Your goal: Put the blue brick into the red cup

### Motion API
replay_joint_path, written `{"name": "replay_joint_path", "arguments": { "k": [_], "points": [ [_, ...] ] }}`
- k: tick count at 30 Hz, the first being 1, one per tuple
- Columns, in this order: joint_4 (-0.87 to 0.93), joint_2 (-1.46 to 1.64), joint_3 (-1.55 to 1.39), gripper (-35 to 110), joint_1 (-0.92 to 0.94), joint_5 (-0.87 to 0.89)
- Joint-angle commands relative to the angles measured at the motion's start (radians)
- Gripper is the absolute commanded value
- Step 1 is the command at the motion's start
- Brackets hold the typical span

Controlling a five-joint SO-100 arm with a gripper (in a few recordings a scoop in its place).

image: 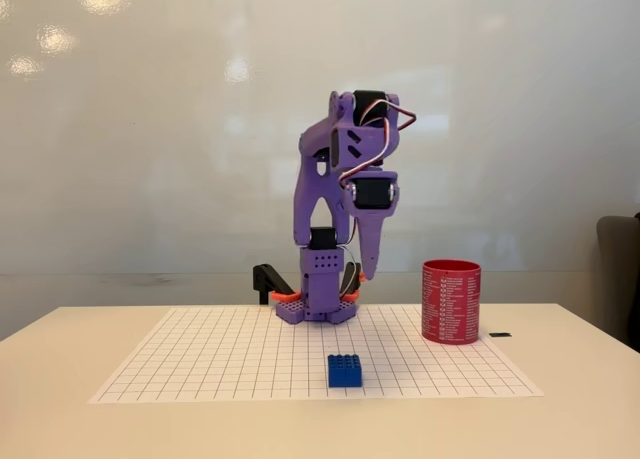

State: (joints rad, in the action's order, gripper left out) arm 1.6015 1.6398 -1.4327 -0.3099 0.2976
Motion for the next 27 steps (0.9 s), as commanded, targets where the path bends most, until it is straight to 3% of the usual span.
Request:
{"name": "replay_joint_path", "arguments": {
  "k": [1, 8, 27],
  "points": [
    [-0.028, 0.124, -0.086, -1, 0.035, 0.109],
    [-0.112, 0.150, -0.302, -1, 0.066, 0.150],
    [-0.348, -0.020, -0.350, -1, 0.107, 0.103]
  ]
}}
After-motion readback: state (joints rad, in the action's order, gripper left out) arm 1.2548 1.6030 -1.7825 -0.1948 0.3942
